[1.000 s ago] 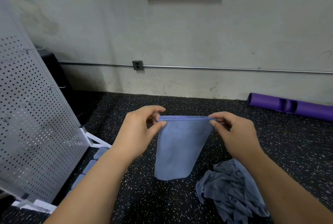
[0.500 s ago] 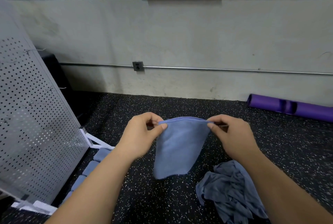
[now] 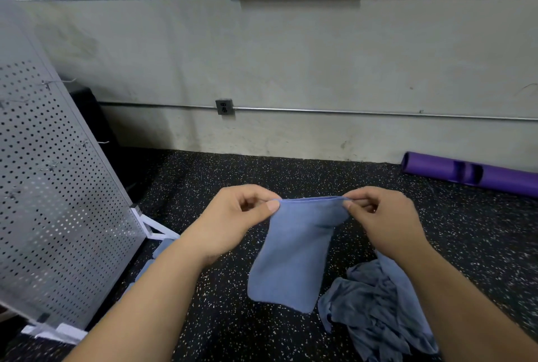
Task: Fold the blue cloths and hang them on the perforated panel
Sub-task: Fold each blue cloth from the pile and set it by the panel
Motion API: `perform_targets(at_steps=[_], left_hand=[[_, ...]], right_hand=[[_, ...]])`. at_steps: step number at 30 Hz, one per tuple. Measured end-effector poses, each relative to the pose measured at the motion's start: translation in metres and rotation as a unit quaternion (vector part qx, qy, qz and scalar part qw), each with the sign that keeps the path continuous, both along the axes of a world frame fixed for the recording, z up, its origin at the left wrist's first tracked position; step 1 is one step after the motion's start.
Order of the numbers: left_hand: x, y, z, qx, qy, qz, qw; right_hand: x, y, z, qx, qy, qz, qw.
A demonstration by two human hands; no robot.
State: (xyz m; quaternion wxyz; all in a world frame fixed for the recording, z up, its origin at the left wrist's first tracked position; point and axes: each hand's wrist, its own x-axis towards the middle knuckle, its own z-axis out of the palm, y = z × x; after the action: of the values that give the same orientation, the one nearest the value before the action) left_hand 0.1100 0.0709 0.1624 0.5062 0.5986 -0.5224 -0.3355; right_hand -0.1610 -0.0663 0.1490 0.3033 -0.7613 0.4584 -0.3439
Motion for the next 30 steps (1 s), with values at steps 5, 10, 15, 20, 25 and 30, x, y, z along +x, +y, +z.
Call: perform_targets(at_steps=[5, 10, 15, 20, 25, 30], left_hand=[[0.005, -0.007, -0.007, -0.028, -0.114, 0.158, 0.98], [-0.002, -0.011, -0.009, -0.035, -0.131, 0.193, 0.972], [-0.005, -0.011, -0.009, -0.031, -0.059, 0.185, 0.981], [-0.008, -0.009, -0.004, -0.059, -0.04, 0.199, 0.977], [-0.009, -0.009, 0.003, -0.111, 0.002, 0.203, 0.973], [-0.005, 0.0, 0.012, -0.087, -0.026, 0.105, 0.99]], right_hand=[[0.003, 0.007, 0.01, 0.052, -0.094, 0.086, 0.991], [0.01, 0.008, 0.006, -0.008, -0.058, 0.026, 0.998], [0.012, 0.013, 0.01, -0.007, -0.088, 0.054, 0.995], [0.016, 0.021, 0.014, 0.029, -0.156, 0.068, 0.985], [0.021, 0.028, 0.02, 0.028, -0.214, 0.071, 0.974], [0.025, 0.035, 0.022, 0.044, -0.25, 0.083, 0.964]])
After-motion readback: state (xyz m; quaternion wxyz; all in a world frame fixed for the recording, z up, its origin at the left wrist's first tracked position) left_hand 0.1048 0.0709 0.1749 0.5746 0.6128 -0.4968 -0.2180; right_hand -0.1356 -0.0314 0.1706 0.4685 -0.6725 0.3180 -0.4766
